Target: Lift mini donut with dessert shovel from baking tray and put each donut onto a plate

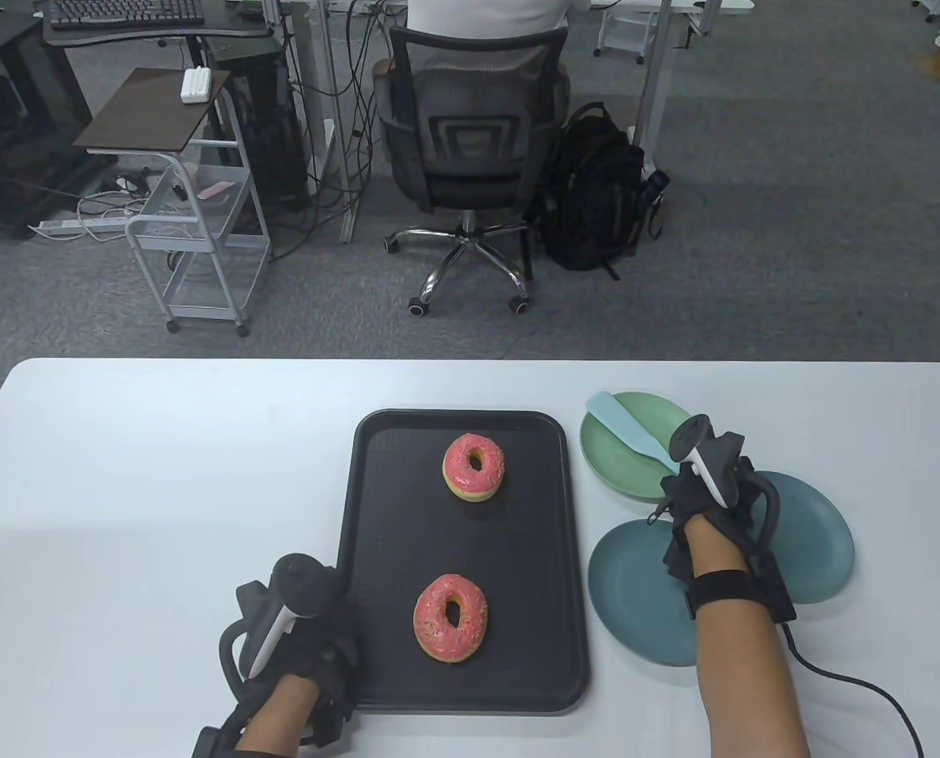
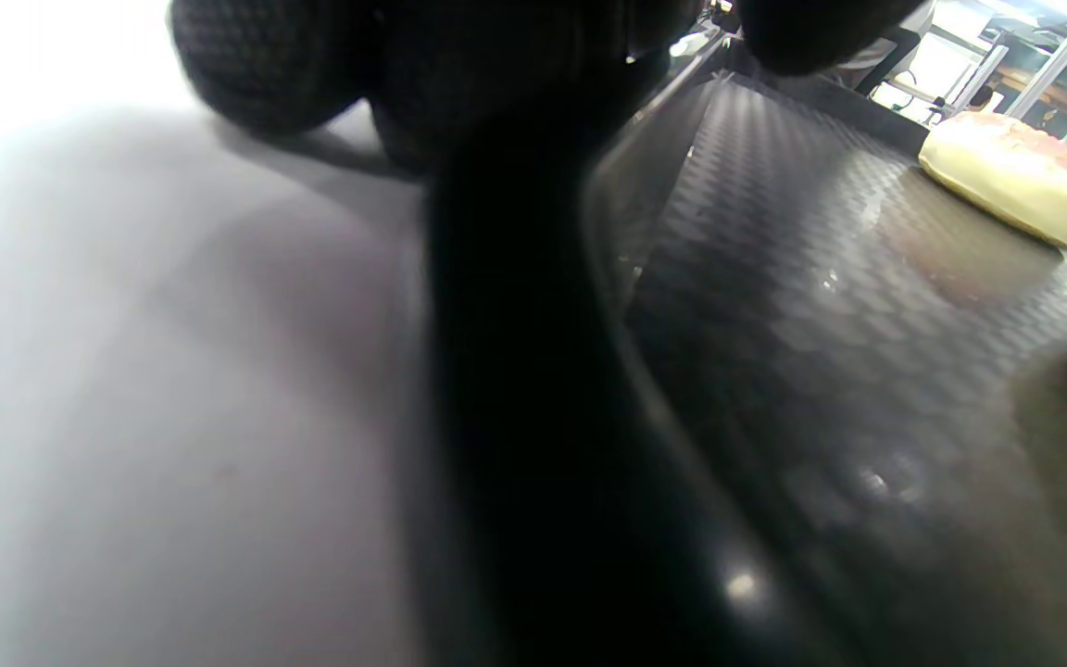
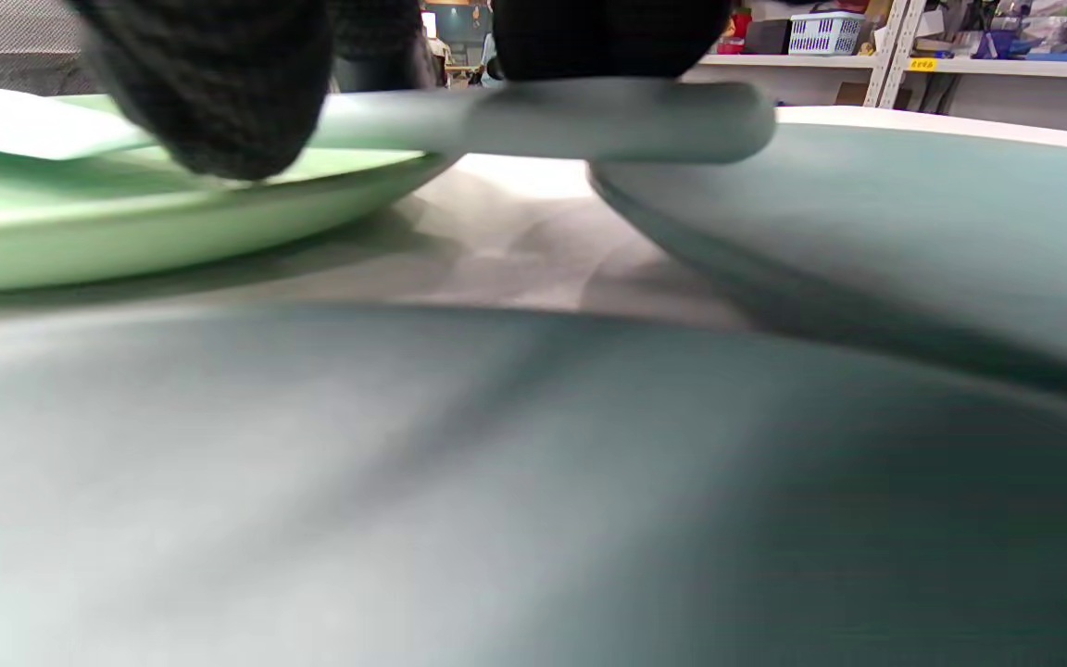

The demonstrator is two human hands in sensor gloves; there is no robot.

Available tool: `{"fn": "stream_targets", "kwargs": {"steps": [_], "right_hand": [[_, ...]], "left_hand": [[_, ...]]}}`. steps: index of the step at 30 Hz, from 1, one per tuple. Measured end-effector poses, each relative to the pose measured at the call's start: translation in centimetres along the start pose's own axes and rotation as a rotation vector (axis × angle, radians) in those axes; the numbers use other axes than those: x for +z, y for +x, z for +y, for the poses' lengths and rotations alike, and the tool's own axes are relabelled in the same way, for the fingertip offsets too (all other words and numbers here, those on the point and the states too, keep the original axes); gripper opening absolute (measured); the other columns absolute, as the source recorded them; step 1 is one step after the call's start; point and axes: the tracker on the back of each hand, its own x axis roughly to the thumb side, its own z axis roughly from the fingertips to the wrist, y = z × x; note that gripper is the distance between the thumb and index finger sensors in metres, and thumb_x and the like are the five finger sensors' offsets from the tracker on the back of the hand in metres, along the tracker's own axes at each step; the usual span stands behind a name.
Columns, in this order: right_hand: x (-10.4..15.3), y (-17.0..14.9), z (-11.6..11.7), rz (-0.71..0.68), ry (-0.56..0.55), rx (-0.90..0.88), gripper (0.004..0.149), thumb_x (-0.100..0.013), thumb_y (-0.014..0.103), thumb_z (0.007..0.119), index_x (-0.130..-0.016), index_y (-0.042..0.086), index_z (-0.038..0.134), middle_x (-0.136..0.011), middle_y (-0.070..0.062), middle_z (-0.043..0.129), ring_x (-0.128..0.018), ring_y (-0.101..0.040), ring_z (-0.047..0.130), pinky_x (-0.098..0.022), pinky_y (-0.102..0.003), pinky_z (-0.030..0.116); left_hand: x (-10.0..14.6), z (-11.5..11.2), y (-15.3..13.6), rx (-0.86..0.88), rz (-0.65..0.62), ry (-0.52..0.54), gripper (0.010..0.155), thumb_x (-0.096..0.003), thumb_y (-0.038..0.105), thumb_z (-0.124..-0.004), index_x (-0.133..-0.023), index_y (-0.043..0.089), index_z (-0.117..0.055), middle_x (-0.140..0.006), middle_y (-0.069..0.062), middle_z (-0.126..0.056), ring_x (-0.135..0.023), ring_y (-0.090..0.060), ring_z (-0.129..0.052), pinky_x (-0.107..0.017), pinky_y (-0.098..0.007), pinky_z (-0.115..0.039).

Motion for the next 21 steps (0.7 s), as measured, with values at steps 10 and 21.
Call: {"fn": "stream_targets", "kwargs": {"steps": [10,21], "right_hand": [[0.25,0.27,0.04,0.026,-0.067,0.047,0.061,-0.046,0.045,0.083,-0.102,0.029,0.065,-0.093,-0.014,0.067,-0.072,-0.037,0.066,-0.057,-0.051,0.059],[0.14,0.8,0.34,0.032,-0.113,0.073,0.056,-0.046,0.043,0.083,-0.098,0.025,0.071,-0.09,-0.014,0.071,-0.07,-0.037,0.069,-0.056,-0.051,0.061]], "left_hand": [[-0.05,-0.01,0.02,0.0,0.005,-0.011,0.061,-0.0523,0.048,-0.072,-0.106,0.024,-0.054,-0.089,-0.007,-0.077,-0.057,-0.022,-0.097,-0.048,-0.046,-0.084],[0.01,-0.02,0.08,-0.003,0.005,-0.016,0.062,-0.0524,0.049,-0.072,-0.106,0.024,-0.053,-0.091,-0.007,-0.077,-0.058,-0.022,-0.097,-0.048,-0.046,-0.084]]}}
